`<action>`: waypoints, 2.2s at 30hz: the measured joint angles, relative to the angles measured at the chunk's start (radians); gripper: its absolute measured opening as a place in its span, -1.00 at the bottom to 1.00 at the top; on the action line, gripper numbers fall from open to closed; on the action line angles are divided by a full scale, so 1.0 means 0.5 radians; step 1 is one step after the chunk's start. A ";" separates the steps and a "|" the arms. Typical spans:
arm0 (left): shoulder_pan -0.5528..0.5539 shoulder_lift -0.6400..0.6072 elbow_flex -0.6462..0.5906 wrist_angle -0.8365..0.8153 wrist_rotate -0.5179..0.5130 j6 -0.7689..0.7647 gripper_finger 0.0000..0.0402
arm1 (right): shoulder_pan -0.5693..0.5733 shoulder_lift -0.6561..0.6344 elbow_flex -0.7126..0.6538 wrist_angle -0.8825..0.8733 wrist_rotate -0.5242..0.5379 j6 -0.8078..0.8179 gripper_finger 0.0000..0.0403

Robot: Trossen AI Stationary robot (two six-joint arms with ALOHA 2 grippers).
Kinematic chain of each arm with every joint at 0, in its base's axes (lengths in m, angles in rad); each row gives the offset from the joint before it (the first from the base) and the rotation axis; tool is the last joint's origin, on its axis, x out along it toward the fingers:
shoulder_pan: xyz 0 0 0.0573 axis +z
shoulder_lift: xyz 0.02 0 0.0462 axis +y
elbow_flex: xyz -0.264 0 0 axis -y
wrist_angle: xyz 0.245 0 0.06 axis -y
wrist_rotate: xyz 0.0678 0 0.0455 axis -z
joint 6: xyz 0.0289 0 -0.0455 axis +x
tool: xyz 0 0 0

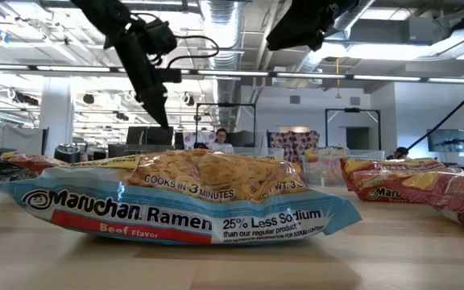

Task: Sort Maruchan noodles
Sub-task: Put the red noodle pack into the left transparent bin

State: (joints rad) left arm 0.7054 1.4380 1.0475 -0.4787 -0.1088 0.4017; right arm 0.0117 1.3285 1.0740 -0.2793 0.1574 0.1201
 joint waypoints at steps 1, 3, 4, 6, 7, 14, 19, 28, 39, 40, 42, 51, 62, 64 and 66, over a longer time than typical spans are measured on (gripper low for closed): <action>-0.019 0.000 0.036 -0.078 0.014 -0.024 -0.38 | 0.007 0.000 0.000 -0.029 0.000 0.019 -0.31; -0.053 -0.005 0.082 -0.227 0.079 -0.069 -0.38 | 0.031 0.000 0.000 -0.093 -0.001 0.028 -0.23; -0.068 -0.016 0.087 -0.286 0.116 -0.093 -0.38 | 0.046 0.000 0.000 -0.120 -0.002 0.028 -0.20; -0.109 -0.043 0.087 -0.343 0.190 -0.138 -0.38 | 0.077 0.005 0.000 -0.139 -0.002 0.047 -0.14; -0.130 -0.061 0.087 -0.368 0.228 -0.178 -0.38 | 0.091 0.008 0.000 -0.140 -0.003 0.065 -0.11; -0.371 -0.228 0.088 -0.425 0.494 -0.398 -0.38 | 0.152 0.119 0.003 -0.135 -0.002 0.074 -0.04; -0.617 -0.336 0.089 -0.436 0.469 -0.513 -0.38 | 0.155 0.267 0.001 -0.119 -0.001 0.034 -0.04; -0.965 -0.441 0.091 -0.456 0.444 -0.670 -0.38 | 0.143 0.551 0.000 -0.067 -0.001 -0.080 -0.05; -1.216 -0.446 0.089 -0.488 0.292 -0.810 -0.38 | 0.104 0.616 0.000 -0.342 -0.003 0.102 -0.05; -1.230 -0.446 0.089 -0.490 0.272 -0.814 -0.38 | 0.109 0.589 -0.003 -0.422 -0.023 0.150 -0.05; -1.253 -0.446 0.089 -0.491 0.235 -0.814 -0.38 | 0.121 0.541 0.002 -0.530 -0.112 0.256 -0.05; -1.267 -0.446 0.089 -0.495 0.137 -0.831 -0.38 | 0.328 0.456 0.001 -1.011 -0.559 0.658 -0.05; -1.267 -0.446 0.089 -0.499 0.111 -0.835 -0.38 | 0.681 0.473 -0.001 -1.142 -0.585 0.952 0.06; -1.266 -0.446 0.089 -0.498 0.111 -0.835 -0.38 | 0.717 0.473 -0.001 -1.172 -0.586 1.000 0.11; -1.267 -0.446 0.089 -0.498 0.111 -0.835 -0.38 | 0.745 0.473 -0.001 -1.179 -0.585 1.018 0.14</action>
State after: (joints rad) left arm 0.0719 1.2152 1.0920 -0.7277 -0.0532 -0.0158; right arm 0.3844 1.5650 1.0737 -0.8688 -0.1354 0.6291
